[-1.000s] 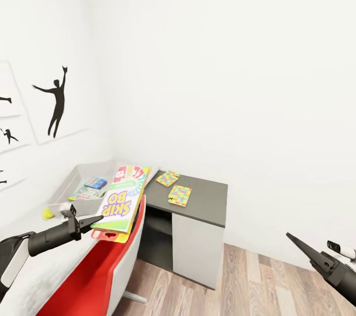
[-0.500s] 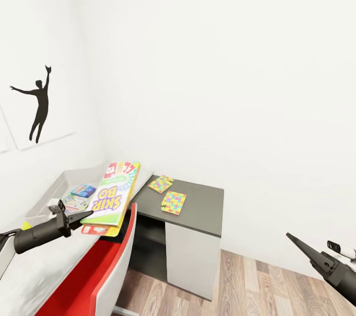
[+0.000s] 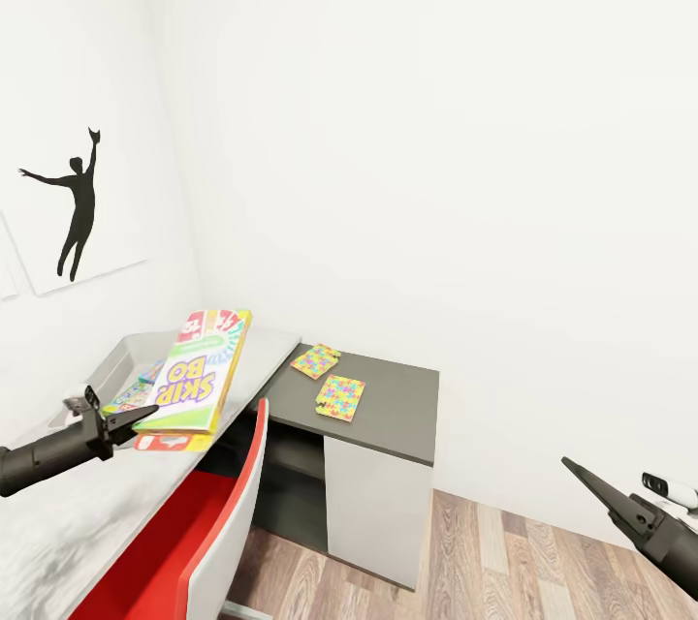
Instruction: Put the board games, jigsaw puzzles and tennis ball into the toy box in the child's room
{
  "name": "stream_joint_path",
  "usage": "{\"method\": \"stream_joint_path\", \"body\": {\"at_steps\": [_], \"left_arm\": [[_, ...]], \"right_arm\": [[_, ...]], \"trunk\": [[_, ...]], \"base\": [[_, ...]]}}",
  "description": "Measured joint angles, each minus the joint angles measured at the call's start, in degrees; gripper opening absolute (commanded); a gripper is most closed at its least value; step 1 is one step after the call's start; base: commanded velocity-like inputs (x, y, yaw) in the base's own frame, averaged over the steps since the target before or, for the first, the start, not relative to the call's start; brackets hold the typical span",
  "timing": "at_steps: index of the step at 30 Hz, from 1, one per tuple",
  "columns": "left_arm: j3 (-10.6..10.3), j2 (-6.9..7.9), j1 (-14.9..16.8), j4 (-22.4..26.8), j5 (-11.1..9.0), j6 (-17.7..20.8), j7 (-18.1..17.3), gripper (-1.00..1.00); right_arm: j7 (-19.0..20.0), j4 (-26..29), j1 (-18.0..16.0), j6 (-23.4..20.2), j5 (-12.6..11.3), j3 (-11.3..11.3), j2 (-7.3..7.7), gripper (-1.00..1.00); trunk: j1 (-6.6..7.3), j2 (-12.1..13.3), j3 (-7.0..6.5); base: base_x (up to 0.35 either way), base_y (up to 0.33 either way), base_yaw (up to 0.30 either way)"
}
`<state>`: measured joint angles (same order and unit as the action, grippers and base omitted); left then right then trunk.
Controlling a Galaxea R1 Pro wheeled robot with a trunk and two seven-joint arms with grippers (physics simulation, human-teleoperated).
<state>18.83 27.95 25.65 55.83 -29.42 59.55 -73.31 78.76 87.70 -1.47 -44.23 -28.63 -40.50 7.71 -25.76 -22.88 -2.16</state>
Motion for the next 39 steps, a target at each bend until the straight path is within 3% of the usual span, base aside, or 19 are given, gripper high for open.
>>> {"method": "stream_joint_path", "body": {"at_steps": [9,11,13,20,39], "left_arm": [[0.3,4.55,0.0,-0.1,-0.6,0.1,-0.4,-1.00],[0.9,5.33,0.0,-0.2,-0.6,0.1,-0.4,-1.00],[3.5,5.92,-0.1,-0.3,-0.7,0.0,-0.4,-1.00],[6.1,6.05,-0.2,-0.3,-0.5,0.0,-0.4,-1.00],[6.5,5.96,-0.4,-0.4,-0.2,-0.2,-0.4,-1.00]], "right_arm": [[0.0,-0.2,0.0,0.0,0.0,0.0,0.02,1.00],[0.0,-0.2,0.0,0.0,0.0,0.0,0.02,1.00],[0.0,-0.2,0.0,0.0,0.0,0.0,0.02,1.00],[0.0,-0.2,0.0,0.0,0.0,0.0,0.02,1.00],[0.0,-0.2,0.0,0.0,0.1,0.0,0.04,1.00]], "trunk": [[0.00,0.0,0.00],[0.00,0.0,0.00],[0.00,0.0,0.00],[0.01,0.0,0.00],[0.03,0.0,0.00]], "base": [[0.000,0.000,0.000],[0.000,0.000,0.000],[0.000,0.000,0.000],[0.041,-0.025,0.000],[0.246,-0.132,0.000]]}}
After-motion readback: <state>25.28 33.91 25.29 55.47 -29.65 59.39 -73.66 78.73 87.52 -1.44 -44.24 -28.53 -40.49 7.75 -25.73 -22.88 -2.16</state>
